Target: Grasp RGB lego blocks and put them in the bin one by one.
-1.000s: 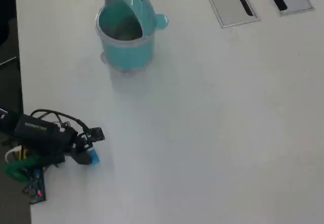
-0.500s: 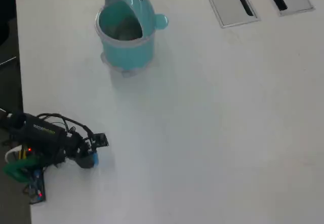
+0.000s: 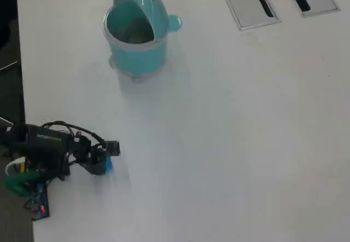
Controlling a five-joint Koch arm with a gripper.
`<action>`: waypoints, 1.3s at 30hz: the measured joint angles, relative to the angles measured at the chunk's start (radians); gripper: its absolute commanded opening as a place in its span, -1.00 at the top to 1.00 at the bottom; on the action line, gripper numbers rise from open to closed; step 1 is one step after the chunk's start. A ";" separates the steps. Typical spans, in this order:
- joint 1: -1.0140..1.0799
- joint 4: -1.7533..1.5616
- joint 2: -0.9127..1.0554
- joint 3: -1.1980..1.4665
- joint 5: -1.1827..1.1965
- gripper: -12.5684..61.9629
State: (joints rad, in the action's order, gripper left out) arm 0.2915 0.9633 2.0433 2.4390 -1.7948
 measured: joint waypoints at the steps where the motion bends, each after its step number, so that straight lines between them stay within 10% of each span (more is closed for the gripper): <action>1: -0.035 -0.009 0.002 -0.026 0.041 0.15; 39: -1.019 -0.657 0.049 -0.520 0.704 0.35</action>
State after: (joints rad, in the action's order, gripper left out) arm -0.7271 0.3068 2.0923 1.9190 -1.0907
